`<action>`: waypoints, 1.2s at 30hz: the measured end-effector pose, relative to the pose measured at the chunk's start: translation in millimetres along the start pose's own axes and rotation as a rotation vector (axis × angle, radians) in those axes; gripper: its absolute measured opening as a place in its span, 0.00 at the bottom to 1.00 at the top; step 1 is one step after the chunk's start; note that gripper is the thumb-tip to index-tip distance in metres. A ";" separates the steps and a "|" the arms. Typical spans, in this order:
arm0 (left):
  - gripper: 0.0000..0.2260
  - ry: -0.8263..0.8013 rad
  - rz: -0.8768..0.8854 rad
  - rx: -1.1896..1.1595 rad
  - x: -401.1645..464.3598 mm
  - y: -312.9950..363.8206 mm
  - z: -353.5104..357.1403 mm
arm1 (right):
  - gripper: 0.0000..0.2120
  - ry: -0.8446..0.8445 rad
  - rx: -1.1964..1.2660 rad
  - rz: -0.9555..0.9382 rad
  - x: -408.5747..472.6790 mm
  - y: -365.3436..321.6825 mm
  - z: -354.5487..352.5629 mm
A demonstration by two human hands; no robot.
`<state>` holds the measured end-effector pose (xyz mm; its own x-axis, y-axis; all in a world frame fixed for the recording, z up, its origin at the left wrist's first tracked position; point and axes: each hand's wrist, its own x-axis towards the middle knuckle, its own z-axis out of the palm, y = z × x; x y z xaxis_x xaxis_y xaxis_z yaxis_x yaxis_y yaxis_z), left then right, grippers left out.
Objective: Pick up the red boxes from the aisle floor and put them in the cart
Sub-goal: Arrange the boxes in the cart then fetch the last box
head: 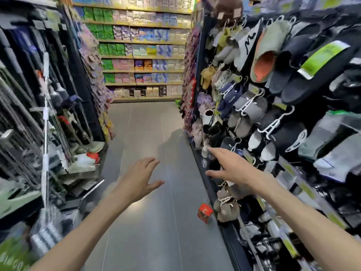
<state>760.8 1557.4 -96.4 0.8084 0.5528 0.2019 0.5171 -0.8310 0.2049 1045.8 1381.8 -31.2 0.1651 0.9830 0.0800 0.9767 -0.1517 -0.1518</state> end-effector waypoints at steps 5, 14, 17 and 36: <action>0.35 -0.042 -0.029 -0.058 102.7 -74.1 62.1 | 0.44 -0.053 0.002 0.037 123.7 52.2 55.4; 0.33 -0.186 -0.014 -0.101 263.7 -189.0 211.2 | 0.42 -0.203 0.130 0.196 286.8 161.0 196.4; 0.32 -0.223 -0.044 -0.164 292.1 -209.0 283.5 | 0.43 -0.281 0.202 0.303 307.9 200.0 266.5; 0.33 -0.493 -0.094 -0.355 213.4 -265.5 846.7 | 0.42 -0.472 0.374 0.780 256.4 387.3 891.9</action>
<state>1034.0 1844.2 -918.6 0.8424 0.4593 -0.2817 0.5361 -0.6619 0.5240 1344.1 1667.1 -948.1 0.5935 0.5741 -0.5641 0.4979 -0.8126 -0.3031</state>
